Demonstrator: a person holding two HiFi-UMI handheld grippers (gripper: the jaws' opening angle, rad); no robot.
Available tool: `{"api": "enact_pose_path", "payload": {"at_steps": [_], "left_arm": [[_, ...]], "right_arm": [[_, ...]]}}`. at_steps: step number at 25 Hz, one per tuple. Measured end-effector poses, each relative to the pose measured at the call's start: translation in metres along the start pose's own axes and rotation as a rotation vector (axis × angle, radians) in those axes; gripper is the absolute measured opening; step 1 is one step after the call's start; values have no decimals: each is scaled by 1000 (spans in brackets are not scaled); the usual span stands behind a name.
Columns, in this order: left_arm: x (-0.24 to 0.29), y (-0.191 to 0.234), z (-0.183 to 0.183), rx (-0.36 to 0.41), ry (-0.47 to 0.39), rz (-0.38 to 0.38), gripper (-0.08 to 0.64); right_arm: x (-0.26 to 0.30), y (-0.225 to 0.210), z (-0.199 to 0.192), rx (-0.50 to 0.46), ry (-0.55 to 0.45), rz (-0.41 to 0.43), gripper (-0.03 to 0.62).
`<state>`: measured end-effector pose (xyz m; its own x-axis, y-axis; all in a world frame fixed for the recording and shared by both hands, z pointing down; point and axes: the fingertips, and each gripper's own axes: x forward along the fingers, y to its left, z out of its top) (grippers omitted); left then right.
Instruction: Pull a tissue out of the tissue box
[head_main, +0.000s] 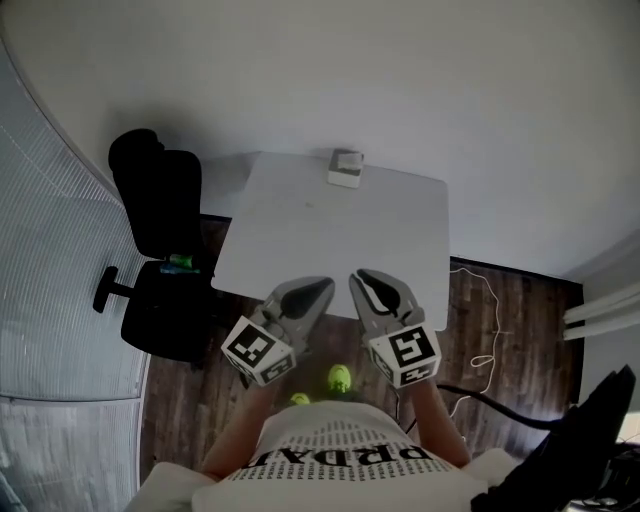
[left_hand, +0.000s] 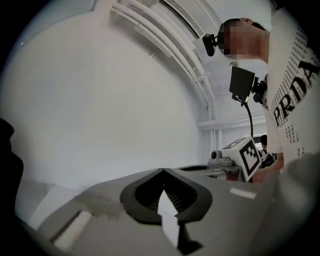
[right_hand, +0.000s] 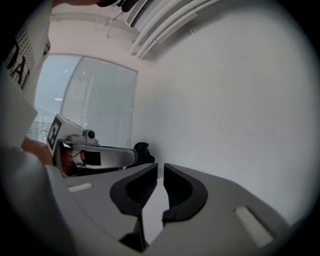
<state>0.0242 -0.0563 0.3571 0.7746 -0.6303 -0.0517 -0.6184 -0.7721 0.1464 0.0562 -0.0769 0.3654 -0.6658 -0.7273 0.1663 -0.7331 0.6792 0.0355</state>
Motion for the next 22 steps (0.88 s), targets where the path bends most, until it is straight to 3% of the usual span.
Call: {"api": "enact_pose_path", "payload": {"at_steps": [8, 22], "left_arm": [[33, 9, -8, -7, 13, 71, -8], [52, 25, -5, -26, -1, 123, -8]], "right_arm": [[6, -36, -9, 5, 7, 62, 46], [22, -69, -20, 30, 26, 84, 46]]}}
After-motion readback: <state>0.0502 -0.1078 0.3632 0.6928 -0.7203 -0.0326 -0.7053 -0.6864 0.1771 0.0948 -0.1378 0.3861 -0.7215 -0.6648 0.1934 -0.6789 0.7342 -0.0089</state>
